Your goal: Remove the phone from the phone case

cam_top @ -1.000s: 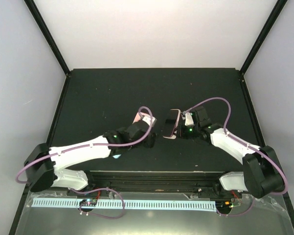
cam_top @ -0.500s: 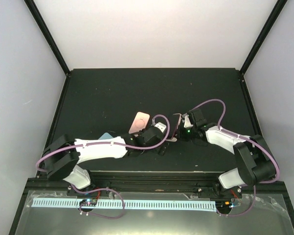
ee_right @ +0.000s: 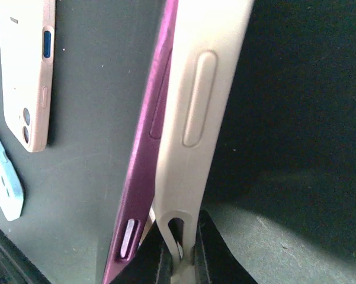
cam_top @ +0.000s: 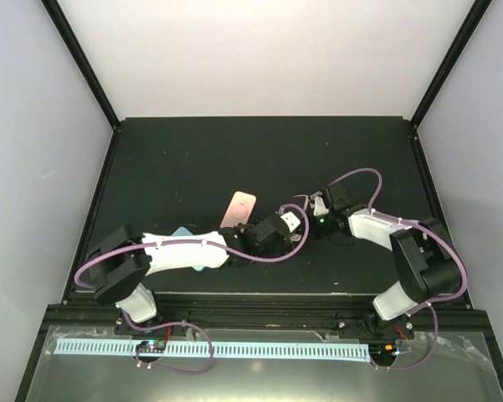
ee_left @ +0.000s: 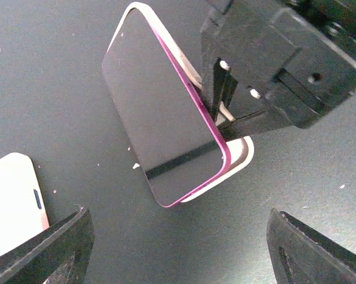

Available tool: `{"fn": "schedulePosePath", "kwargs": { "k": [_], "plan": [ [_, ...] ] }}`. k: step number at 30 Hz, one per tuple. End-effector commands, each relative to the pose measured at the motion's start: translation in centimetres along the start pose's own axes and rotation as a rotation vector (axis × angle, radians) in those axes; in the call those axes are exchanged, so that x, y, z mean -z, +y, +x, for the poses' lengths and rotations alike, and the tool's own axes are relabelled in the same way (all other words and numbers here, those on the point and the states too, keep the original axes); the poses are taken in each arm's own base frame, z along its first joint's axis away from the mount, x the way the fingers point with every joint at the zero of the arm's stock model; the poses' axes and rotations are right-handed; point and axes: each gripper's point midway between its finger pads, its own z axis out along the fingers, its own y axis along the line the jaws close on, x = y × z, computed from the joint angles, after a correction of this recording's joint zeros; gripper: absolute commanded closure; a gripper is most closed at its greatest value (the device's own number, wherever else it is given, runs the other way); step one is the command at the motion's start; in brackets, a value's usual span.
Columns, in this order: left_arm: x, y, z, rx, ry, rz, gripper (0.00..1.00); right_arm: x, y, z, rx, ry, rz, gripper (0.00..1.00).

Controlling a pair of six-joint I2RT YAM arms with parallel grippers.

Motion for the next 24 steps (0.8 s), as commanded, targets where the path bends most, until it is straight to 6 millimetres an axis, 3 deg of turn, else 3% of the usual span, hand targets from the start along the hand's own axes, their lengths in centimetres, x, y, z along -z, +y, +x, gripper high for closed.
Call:
{"fn": "schedulePosePath", "kwargs": {
  "k": [1,17,24],
  "plan": [
    [0.1,-0.5,-1.6,-0.132,-0.048,0.008,0.2,-0.5,0.8,-0.3,-0.017,0.032,-0.048,0.99],
    [-3.8,-1.0,-1.8,-0.447,0.03,-0.149,0.32,-0.6,1.3,-0.1,-0.022,0.064,-0.086,0.99],
    [-4.1,-0.1,-1.8,-0.512,0.032,-0.282,0.42,-0.8,1.3,0.2,-0.027,0.082,-0.096,0.99]
  ]
}}
